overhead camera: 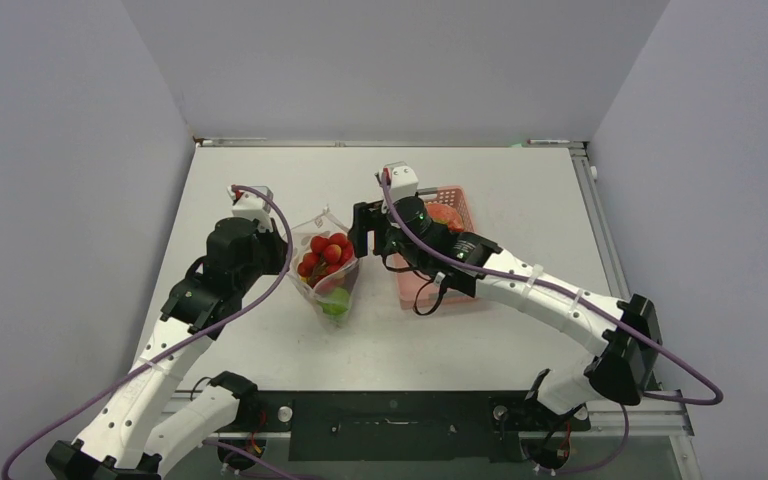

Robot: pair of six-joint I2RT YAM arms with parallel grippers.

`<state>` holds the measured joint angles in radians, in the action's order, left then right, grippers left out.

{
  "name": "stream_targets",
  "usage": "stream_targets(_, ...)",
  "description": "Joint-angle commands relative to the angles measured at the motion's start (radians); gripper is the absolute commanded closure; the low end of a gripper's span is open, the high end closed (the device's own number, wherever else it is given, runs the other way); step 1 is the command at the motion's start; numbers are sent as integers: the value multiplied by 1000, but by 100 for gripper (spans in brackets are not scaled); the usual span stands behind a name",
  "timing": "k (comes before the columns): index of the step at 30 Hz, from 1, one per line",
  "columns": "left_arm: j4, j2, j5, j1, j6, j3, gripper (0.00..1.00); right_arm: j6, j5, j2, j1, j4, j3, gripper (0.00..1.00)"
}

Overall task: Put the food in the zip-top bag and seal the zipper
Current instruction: Adjust the zipper food storage bag at the center of the board.

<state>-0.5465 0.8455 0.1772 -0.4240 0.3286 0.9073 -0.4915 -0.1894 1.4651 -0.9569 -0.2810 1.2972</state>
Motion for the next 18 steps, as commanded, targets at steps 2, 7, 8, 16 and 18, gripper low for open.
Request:
stream_targets(2,49,-9,-15,0,-3,13,100,38,-105,-88,5,-13,58,25)
stream_targets(7,48,-8,-21,1,-3,14,100,54,-188,-127,24,-50,47,22)
stream_targets(8,49,-7,-21,0,-3,14,100,56,-201,-132,29,-56,42,22)
stream_targets(16,50,-12,-19,1,-2,14,100,36,-268,-140,96,-79,-34,19)
stream_targets(18,51,-13,-21,1,-2,13,100,24,-269,-134,116,-77,-56,19)
